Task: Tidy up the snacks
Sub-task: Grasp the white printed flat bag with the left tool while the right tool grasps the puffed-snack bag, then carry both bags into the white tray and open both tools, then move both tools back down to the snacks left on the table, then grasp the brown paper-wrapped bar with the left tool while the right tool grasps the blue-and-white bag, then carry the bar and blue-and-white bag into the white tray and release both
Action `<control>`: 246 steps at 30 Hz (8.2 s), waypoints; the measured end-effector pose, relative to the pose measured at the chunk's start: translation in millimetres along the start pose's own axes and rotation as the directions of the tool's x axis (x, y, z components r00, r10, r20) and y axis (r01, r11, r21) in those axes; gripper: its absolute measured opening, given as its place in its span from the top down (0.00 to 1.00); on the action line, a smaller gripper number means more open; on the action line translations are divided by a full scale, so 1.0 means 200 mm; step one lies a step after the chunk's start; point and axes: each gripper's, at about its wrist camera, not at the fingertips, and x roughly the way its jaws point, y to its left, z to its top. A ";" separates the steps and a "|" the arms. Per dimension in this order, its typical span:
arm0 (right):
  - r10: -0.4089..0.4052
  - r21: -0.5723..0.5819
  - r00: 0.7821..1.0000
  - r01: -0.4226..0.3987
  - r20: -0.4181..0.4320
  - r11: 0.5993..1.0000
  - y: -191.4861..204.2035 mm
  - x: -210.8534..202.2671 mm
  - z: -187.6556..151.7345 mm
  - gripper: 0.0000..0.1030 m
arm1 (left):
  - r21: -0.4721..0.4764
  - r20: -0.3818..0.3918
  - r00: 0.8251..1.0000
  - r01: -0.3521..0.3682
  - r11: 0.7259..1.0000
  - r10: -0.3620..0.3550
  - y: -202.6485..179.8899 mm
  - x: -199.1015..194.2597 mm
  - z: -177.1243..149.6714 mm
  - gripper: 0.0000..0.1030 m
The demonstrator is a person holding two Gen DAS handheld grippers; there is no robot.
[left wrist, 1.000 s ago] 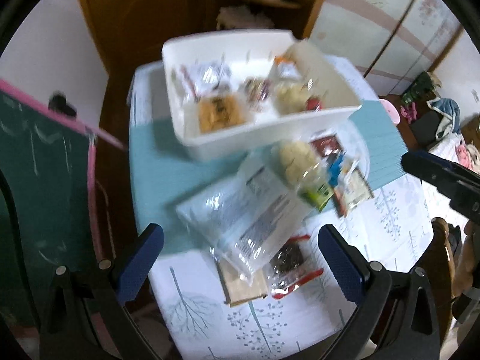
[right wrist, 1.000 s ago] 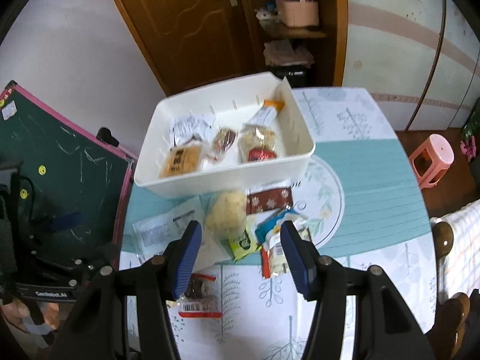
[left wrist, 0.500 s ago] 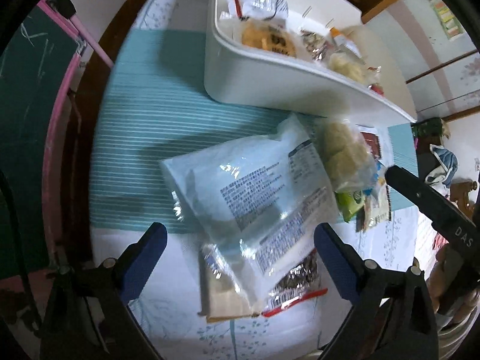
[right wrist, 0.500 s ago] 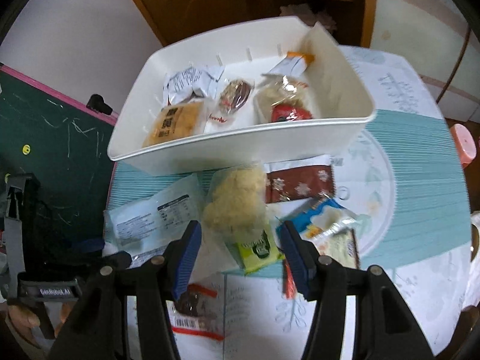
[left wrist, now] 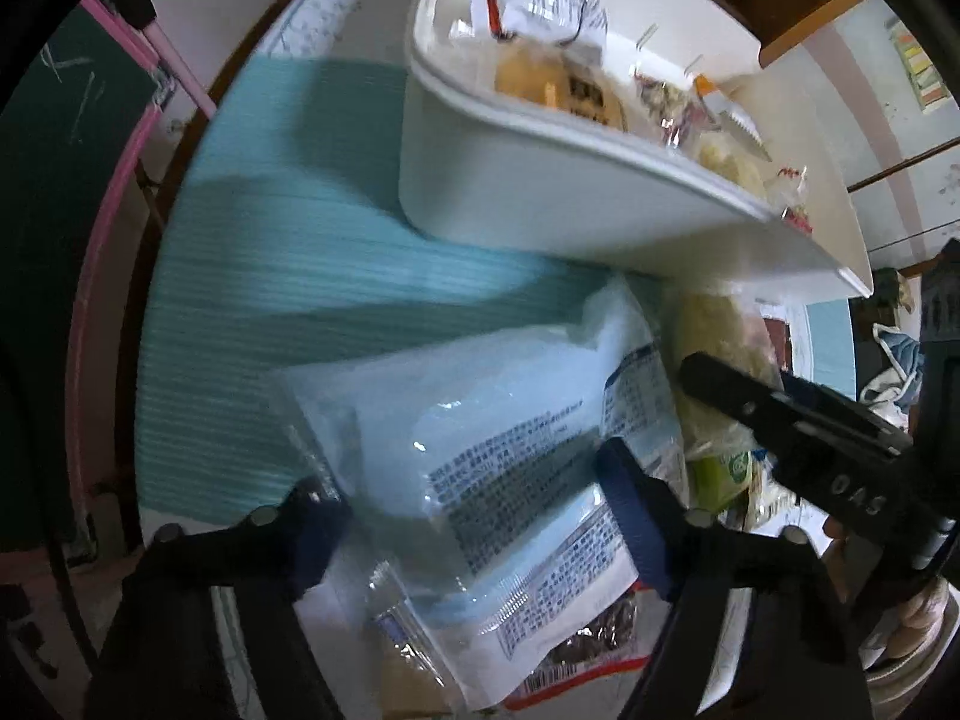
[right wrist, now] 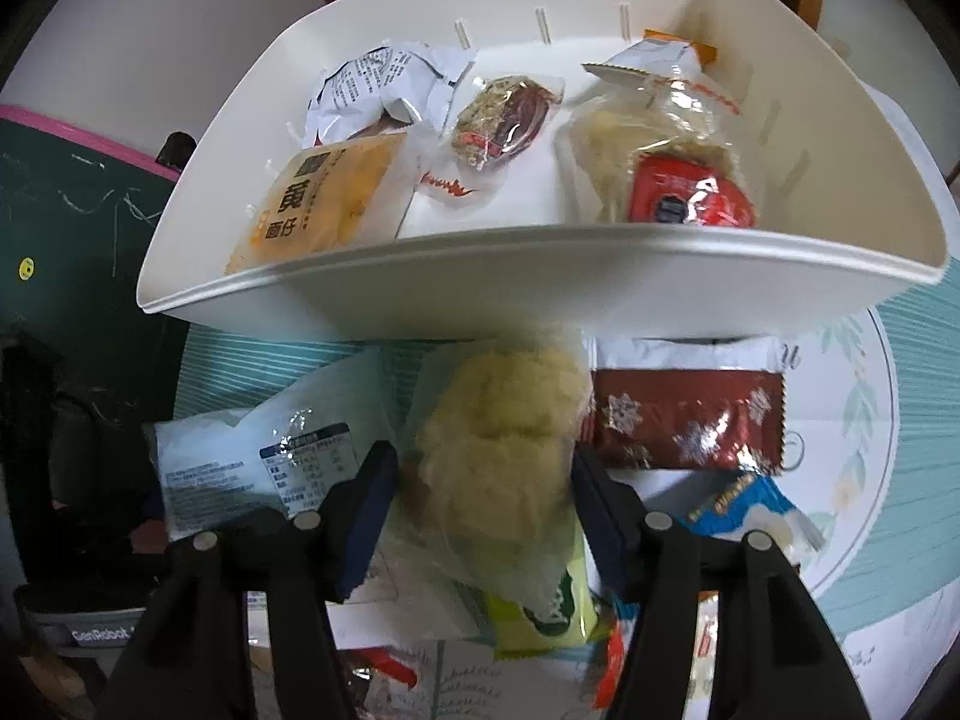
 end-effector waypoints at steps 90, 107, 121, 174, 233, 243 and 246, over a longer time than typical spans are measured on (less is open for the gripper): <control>-0.098 -0.057 0.944 0.122 0.315 0.991 -0.09 -0.67 0.34 0.32 | 0.035 0.349 0.891 -0.323 0.946 0.292 -0.54 -0.60 0.47 0.12; -0.111 0.010 0.913 0.116 0.392 0.993 -0.10 -0.94 0.08 0.32 | 0.081 0.444 0.855 -0.336 0.938 0.268 -0.53 -0.88 0.22 0.12; -0.156 0.049 0.899 0.150 0.409 0.988 -0.16 -1.08 -0.19 0.32 | 0.135 0.456 0.866 -0.295 0.946 0.205 -0.48 -0.90 -0.06 0.12; -0.051 0.001 0.995 0.051 0.084 0.999 -0.18 -0.08 -0.19 0.78 | 0.075 0.055 0.964 -0.264 0.962 0.260 -0.05 0.01 -0.35 0.49; -0.015 -0.119 0.926 0.065 0.377 0.991 0.02 -0.87 0.60 0.69 | 0.142 0.458 0.870 -0.277 0.950 0.185 -0.78 -0.80 0.83 0.07; -0.042 -0.082 0.933 0.076 0.358 0.994 -0.07 -0.80 0.56 0.47 | 0.103 0.430 0.887 -0.235 0.966 0.170 -0.71 -0.76 0.83 0.05; -0.045 -0.077 0.931 0.078 0.362 0.994 -0.07 -0.82 0.54 0.47 | 0.103 0.438 0.883 -0.236 0.966 0.170 -0.71 -0.78 0.80 0.05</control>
